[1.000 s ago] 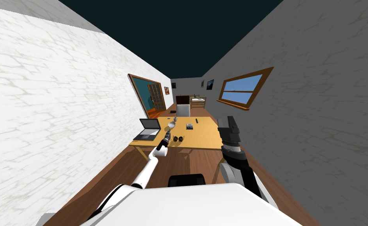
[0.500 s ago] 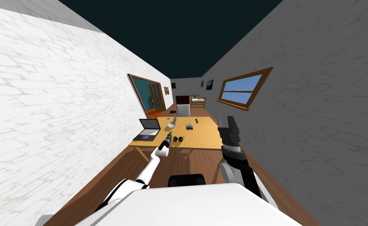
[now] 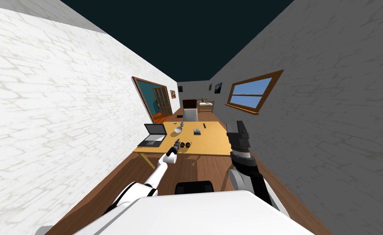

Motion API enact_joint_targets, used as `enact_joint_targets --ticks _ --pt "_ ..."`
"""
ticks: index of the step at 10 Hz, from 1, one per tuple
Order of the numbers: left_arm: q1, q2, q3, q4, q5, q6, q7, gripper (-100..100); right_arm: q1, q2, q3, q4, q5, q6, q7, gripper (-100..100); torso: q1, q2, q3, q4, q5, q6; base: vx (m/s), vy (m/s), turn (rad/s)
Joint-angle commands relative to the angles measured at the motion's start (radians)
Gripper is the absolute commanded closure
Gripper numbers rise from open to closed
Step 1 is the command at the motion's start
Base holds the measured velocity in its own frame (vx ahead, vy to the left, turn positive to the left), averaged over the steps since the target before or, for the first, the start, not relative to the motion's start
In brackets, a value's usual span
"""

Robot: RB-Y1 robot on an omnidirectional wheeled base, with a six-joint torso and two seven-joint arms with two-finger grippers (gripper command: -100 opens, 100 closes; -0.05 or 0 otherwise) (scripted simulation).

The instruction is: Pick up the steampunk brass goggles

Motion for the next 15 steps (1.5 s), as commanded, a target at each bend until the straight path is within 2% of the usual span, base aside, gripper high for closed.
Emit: enact_joint_targets --ticks 1,4,8,11,12,13,15 --pt "-0.012 -0.003 -0.005 0.028 0.003 0.008 0.005 -100 0.0 0.0 0.0 0.0 0.0 0.0 0.0 0 0.0 0.0 0.0 0.0 0.0 0.0 0.013 0.0 -0.005" --pt "-0.059 -0.035 -0.019 0.137 0.013 0.044 0.016 -100 0.0 0.0 0.0 0.0 0.0 0.0 0.0 0 0.0 -0.001 0.0 0.0 0.0 0.0 0.025 -0.001 -0.019" --pt "-0.108 -0.087 -0.032 0.238 0.023 0.077 0.026 -100 0.0 0.0 0.0 0.0 0.0 0.0 0.0 0 0.0 -0.001 -0.001 0.0 0.0 0.0 0.035 0.0 -0.018" --pt "-0.1 -0.088 -0.028 0.224 0.019 0.083 0.023 -100 0.0 0.0 0.0 0.0 0.0 0.0 0.0 0 0.0 0.0 0.0 0.0 0.0 0.0 0.013 -0.002 -0.003" --pt "-0.101 -0.088 -0.027 0.225 0.019 0.082 0.023 0 0.0 0.0 0.0 0.0 0.0 0.0 0.0 0 0.0 0.001 0.0 0.0 0.0 0.0 0.0 0.0 0.0" --pt "-0.075 -0.094 -0.03 0.194 0.018 0.09 0.008 -100 0.0 0.0 0.0 0.0 0.0 0.0 0.0 0 0.0 0.001 0.0 0.0 0.0 0.0 0.03 -0.001 0.05" --pt "-0.023 -0.107 -0.034 0.132 0.016 0.106 -0.021 -100 0.0 0.0 0.0 0.0 0.0 0.0 0.0 0 0.0 -0.003 -0.001 0.0 0.0 0.0 0.081 -0.003 0.074"
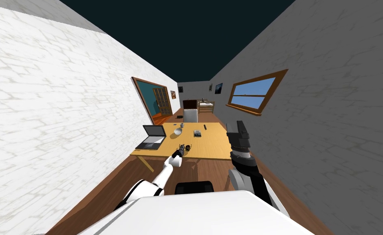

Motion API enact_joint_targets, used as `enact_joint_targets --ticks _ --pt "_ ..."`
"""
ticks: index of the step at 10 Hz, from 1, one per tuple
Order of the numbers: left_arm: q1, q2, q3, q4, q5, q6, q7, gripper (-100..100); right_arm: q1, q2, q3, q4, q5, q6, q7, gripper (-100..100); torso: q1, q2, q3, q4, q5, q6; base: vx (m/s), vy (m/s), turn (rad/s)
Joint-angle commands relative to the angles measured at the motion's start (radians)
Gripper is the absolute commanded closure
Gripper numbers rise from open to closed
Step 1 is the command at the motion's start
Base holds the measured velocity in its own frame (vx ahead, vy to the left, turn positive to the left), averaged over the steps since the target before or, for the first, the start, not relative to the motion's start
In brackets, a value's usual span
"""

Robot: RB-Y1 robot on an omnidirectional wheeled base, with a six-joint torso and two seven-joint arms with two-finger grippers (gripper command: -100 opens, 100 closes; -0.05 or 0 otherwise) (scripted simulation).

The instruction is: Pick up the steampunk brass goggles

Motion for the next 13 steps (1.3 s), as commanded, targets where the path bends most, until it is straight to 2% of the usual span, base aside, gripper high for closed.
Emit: enact_joint_targets --ticks 1,2,3,5,6,9,10,11,13 --pt "0.03 -0.012 -0.005 -0.023 0.001 0.0 -0.025 -100 0.0 0.0 0.0 0.0 0.0 0.0 0.0 0 0.0 0.0 0.0 0.0 0.0 0.0 0.102 0.009 0.069" --pt "0.055 -0.019 -0.007 -0.054 0.0 0.008 -0.039 -100 0.0 0.0 0.0 0.0 0.0 0.0 0.0 0 0.0 -0.001 -0.001 0.0 0.0 0.0 0.096 0.001 0.076" --pt "0.055 -0.019 -0.007 -0.054 0.0 0.008 -0.039 -100 0.0 0.0 0.0 0.0 0.0 0.0 0.0 0 0.0 -0.001 -0.001 0.0 0.0 0.0 0.061 -0.006 0.021" --pt "0.107 -0.031 -0.011 -0.116 -0.002 0.024 -0.068 -100 0.0 0.0 0.0 0.0 0.0 0.0 0.0 0 0.0 0.002 0.001 0.0 0.0 0.0 0.054 -0.002 0.06" --pt "0.107 -0.031 -0.011 -0.116 -0.002 0.024 -0.068 -100 0.0 0.0 0.0 0.0 0.0 0.0 0.0 0 0.0 0.002 0.001 0.0 0.0 0.0 0.045 -0.004 0.024" --pt "0.185 -0.05 -0.018 -0.21 -0.005 0.047 -0.112 -100 0.0 0.0 0.0 0.0 0.0 0.0 0.0 0 0.0 0.001 0.001 0.0 0.0 0.0 0.067 -0.003 0.067" --pt "0.167 -0.042 -0.02 -0.191 -0.001 0.044 -0.099 -100 0.0 0.0 0.0 0.0 0.0 0.0 0.0 0 0.0 0.001 0.0 0.0 0.0 0.0 0.033 -0.006 0.016" --pt "0.169 -0.043 -0.021 -0.194 0.0 0.045 -0.102 100 0.0 0.0 0.0 0.0 0.0 0.0 0.0 0 0.0 0.002 0.001 0.0 0.0 0.0 0.0 0.0 0.0" --pt "0.17 -0.043 -0.021 -0.193 0.0 0.046 -0.101 100 0.0 0.0 0.0 0.0 0.0 0.0 0.0 0 0.0 0.005 0.003 0.001 0.0 0.001 0.0 0.0 0.0"
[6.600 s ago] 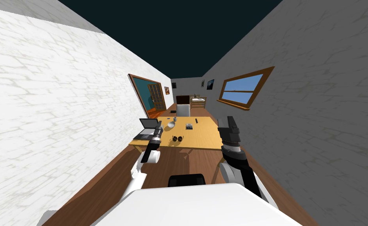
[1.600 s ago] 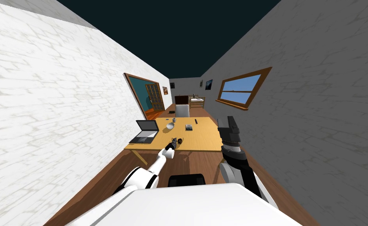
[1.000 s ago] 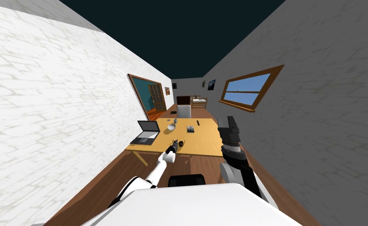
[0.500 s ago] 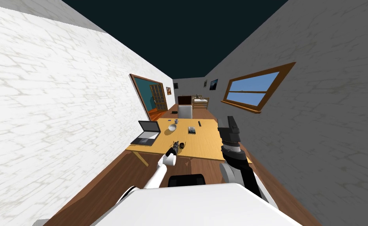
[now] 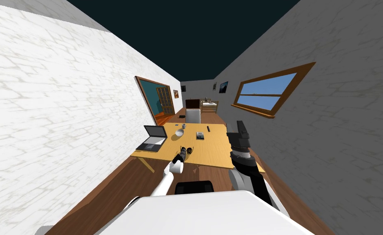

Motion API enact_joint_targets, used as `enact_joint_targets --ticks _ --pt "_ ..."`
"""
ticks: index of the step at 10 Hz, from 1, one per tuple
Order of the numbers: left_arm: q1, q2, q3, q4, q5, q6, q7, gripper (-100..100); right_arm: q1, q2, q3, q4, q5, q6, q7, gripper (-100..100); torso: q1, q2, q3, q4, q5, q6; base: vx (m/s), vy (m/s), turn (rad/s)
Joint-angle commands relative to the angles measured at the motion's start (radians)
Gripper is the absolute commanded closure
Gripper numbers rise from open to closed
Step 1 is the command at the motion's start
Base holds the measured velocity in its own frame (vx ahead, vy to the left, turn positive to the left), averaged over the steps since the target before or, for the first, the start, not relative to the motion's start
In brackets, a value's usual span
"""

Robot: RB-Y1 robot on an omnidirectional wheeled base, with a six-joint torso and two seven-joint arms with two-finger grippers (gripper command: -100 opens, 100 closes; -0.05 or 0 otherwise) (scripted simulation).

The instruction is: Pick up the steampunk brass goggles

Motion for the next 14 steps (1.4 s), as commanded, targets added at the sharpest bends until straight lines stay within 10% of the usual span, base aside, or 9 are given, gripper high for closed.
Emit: enact_joint_targets --ticks 1,2,3,4,14 --pt "0.0 0.0 0.0 0.0 0.0 0.0 0.0 100 0.0 0.0 0.0 0.0 0.0 0.0 0.0 0 0.0 0.0 0.0 0.0 0.0 0.0 0.0 0.0 0.0" --pt "0.0 0.0 0.0 0.0 0.0 0.0 0.0 100 0.0 0.0 0.0 0.0 0.0 0.0 0.0 0 0.0 0.0 0.0 0.0 0.0 0.0 0.0 0.0 0.0" --pt "0.0 0.0 0.0 0.0 0.0 0.0 0.0 0 0.0 0.0 0.0 0.0 0.0 0.0 0.0 0 0.0 0.001 0.0 0.0 0.0 0.0 0.0 0.0 0.0" --pt "-0.037 0.005 0.007 0.046 -0.003 -0.014 0.019 100 0.0 0.0 0.0 0.0 0.0 0.0 0.0 0 0.0 0.001 0.001 0.0 0.0 0.0 -0.039 0.003 -0.119" --pt "-0.235 0.047 0.029 0.285 0.001 -0.076 0.121 100 0.0 0.0 0.0 0.0 0.0 0.0 0.0 0 0.0 0.009 0.006 0.004 0.0 0.0 -0.081 0.003 -0.061"
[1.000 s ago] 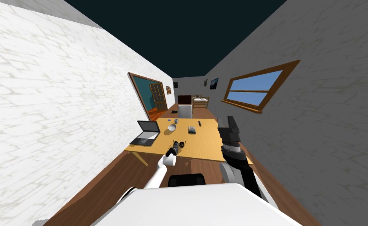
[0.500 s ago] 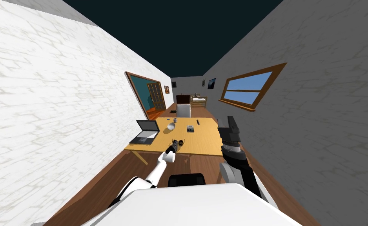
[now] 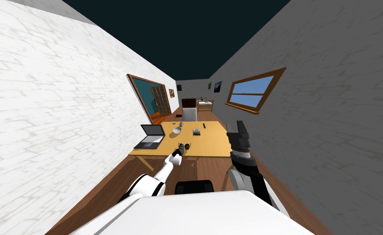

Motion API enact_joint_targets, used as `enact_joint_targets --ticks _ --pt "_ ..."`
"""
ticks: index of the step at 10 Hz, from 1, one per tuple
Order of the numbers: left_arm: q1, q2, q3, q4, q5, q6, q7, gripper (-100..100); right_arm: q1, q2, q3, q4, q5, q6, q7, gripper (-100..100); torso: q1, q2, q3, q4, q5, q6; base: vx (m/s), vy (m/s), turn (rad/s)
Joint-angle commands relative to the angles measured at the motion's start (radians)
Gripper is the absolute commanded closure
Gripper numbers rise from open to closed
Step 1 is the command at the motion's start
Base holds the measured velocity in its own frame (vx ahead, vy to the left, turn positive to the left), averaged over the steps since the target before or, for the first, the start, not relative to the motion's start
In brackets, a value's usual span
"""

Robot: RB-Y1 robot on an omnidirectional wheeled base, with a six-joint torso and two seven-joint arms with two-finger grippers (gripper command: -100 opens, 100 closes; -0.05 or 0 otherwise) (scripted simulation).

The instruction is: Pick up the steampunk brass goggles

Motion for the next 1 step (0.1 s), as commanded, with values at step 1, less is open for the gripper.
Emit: enact_joint_targets --ticks 1 --pt "0.0 0.0 0.0 0.0 0.0 0.0 0.0 0 0.0 0.0 0.0 0.0 0.0 0.0 0.0 0 0.0 0.0 0.0 0.0 0.0 0.0 -0.008 0.001 0.003"
